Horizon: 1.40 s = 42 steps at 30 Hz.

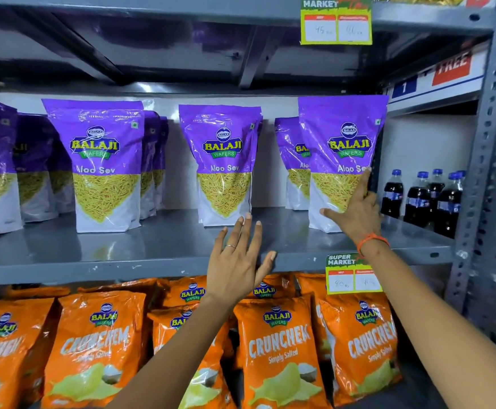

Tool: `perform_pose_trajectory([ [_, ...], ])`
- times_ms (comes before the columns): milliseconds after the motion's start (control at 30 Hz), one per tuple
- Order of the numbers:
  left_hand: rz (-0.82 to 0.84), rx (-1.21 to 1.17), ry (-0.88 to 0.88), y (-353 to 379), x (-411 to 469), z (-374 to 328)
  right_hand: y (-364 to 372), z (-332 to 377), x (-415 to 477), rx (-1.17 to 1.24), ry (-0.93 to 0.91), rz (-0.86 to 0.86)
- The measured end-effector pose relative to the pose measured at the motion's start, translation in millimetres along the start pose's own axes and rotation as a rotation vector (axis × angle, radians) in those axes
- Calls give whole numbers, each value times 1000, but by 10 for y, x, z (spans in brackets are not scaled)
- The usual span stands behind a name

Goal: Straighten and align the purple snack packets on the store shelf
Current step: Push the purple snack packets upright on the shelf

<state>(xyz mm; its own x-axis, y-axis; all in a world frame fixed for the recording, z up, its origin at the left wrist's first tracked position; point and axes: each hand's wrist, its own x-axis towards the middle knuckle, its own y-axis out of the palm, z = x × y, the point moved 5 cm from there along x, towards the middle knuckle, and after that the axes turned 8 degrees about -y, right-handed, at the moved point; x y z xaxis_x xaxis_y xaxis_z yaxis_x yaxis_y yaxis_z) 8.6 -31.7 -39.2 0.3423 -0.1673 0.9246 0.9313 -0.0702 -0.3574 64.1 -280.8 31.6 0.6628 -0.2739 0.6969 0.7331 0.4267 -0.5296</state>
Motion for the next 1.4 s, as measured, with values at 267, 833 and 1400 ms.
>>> perform_pose_trajectory([
  [267, 12, -39, -6, 12, -1, 5, -230, -55, -191, -19, 24, -67],
  [833, 82, -61, -20, 13, 4, 17, -570, -150, -465, -25, -5, -148],
  [1400, 150, -52, -60, -98, 6, 143, -436, 491, -913, -27, -364, -498],
])
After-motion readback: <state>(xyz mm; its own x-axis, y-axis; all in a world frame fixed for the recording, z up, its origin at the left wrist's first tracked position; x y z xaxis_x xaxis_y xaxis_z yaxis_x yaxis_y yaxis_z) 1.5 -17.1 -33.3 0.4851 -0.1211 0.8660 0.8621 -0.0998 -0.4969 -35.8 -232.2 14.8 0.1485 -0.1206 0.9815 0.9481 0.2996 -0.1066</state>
